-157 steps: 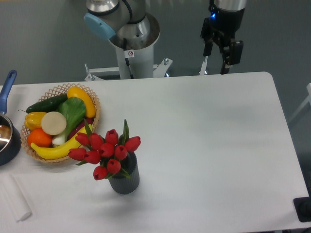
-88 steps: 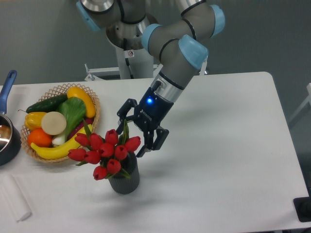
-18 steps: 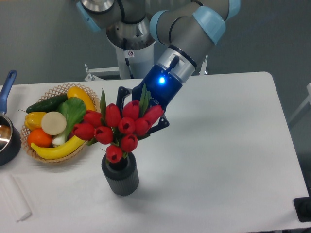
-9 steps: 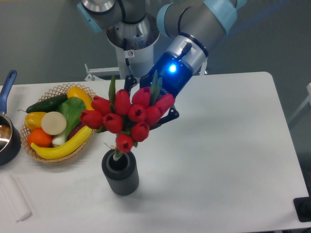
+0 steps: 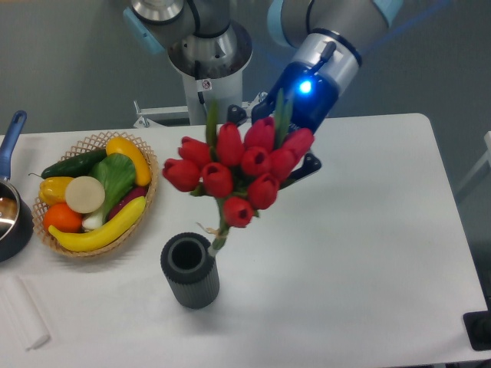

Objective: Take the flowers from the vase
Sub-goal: 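Carry the tulip bunch up and away from the vase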

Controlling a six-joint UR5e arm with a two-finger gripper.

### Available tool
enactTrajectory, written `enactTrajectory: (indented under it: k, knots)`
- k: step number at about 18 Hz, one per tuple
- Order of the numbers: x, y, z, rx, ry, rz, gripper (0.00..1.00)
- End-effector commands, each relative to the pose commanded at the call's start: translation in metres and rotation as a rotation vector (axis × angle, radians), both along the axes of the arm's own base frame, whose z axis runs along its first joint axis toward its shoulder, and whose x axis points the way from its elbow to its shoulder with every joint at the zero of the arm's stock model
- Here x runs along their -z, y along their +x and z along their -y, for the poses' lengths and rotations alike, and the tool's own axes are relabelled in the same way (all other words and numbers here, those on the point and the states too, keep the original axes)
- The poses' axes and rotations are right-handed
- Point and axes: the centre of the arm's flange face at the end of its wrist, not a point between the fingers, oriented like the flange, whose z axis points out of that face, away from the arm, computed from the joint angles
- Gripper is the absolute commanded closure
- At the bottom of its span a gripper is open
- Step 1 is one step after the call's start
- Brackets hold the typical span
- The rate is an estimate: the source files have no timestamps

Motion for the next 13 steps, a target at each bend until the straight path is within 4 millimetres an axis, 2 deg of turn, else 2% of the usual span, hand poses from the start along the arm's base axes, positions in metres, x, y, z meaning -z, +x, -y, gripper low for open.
enactTrajectory:
  k: [5,9,13]
  knots:
    - [0.022,-0.038,0.031,-0.041,-0.005,-0.054,0.68]
    - [0.032,-0.039,0.028,-0.032,-0.012,-0.062,0.68]
    - [0.040,-0.042,0.034,-0.045,-0.021,-0.049,0.68]
